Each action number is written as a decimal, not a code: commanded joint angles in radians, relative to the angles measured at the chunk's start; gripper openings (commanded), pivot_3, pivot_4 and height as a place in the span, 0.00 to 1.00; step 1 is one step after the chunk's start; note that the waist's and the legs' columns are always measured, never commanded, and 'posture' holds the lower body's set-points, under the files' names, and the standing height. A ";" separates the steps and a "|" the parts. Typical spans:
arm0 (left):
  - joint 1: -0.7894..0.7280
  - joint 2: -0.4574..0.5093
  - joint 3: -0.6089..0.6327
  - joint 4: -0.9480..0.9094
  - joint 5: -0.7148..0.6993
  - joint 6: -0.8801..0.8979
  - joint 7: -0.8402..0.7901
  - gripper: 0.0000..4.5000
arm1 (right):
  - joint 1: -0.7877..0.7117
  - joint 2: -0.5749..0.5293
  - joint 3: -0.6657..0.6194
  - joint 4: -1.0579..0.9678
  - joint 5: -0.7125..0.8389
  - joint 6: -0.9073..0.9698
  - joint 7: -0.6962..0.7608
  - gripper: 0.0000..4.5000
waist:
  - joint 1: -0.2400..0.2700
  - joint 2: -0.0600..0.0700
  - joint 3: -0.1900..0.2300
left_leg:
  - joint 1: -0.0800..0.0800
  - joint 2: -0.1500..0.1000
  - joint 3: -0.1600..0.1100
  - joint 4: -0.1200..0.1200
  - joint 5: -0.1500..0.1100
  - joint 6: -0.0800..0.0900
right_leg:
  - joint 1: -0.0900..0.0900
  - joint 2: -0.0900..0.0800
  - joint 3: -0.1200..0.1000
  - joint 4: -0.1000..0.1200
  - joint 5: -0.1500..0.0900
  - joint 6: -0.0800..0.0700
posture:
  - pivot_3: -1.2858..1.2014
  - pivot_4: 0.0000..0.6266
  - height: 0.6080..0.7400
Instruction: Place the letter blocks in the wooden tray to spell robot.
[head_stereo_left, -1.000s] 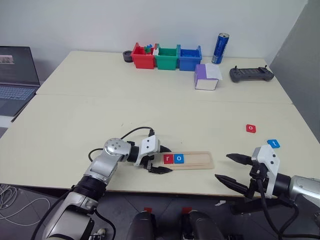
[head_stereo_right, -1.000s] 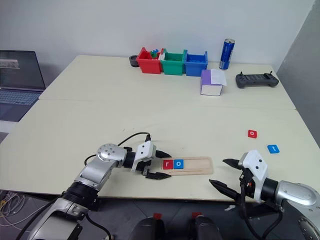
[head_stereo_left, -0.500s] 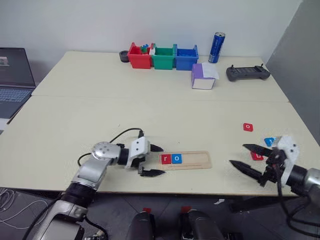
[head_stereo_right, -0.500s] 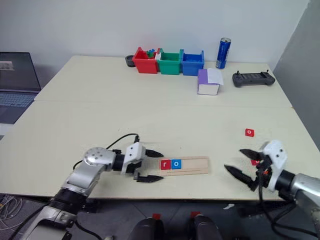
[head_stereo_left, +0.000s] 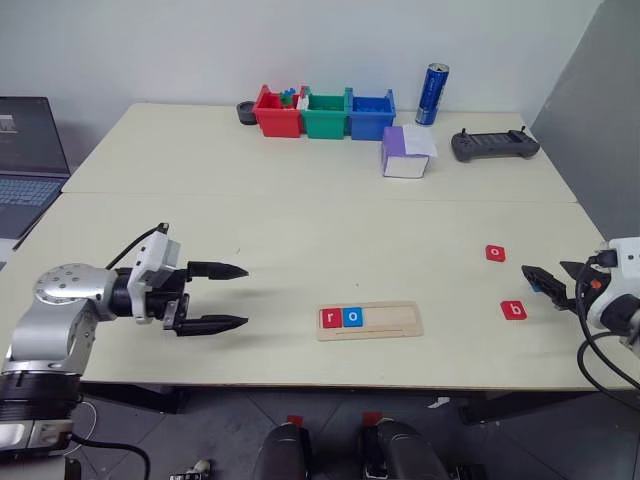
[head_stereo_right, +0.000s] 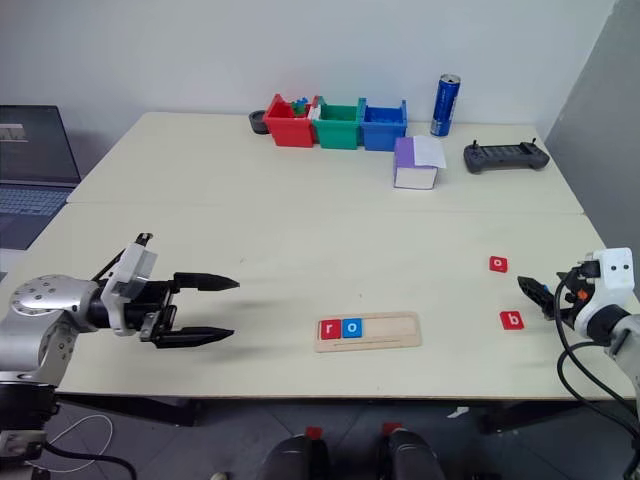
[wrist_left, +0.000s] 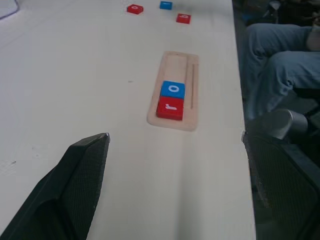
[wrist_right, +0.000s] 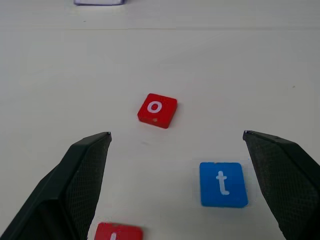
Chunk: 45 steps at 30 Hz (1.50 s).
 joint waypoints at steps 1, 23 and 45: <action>-0.018 0.037 0.008 0.027 -0.041 -0.040 -0.019 0.99 | 0.031 -0.001 -0.033 -0.034 0.008 0.015 0.004 1.00 | 0.002 0.000 0.000 | 0.000 0.000 0.000 0.000 0.000 0.000 | 0.000 0.000 0.000 0.000 0.000 0.000 | 0.52 0.24 1.00; 0.013 0.127 -0.187 0.188 -0.230 -0.437 -0.019 0.99 | 0.289 0.174 -0.088 -0.409 0.108 0.078 -0.117 1.00 | -0.006 0.002 0.000 | 0.000 0.001 0.001 -0.001 0.000 -0.001 | -0.002 0.000 0.001 0.001 -0.001 -0.002 | 0.52 0.24 1.00; 0.020 0.144 -0.241 0.258 -0.261 -0.514 -0.019 0.99 | 0.245 0.264 0.130 -0.260 -0.087 -0.037 -0.182 1.00 | -0.008 -0.001 -0.002 | 0.000 0.001 0.001 0.000 0.000 -0.001 | -0.001 0.000 0.001 0.001 -0.001 -0.001 | 0.52 0.24 1.00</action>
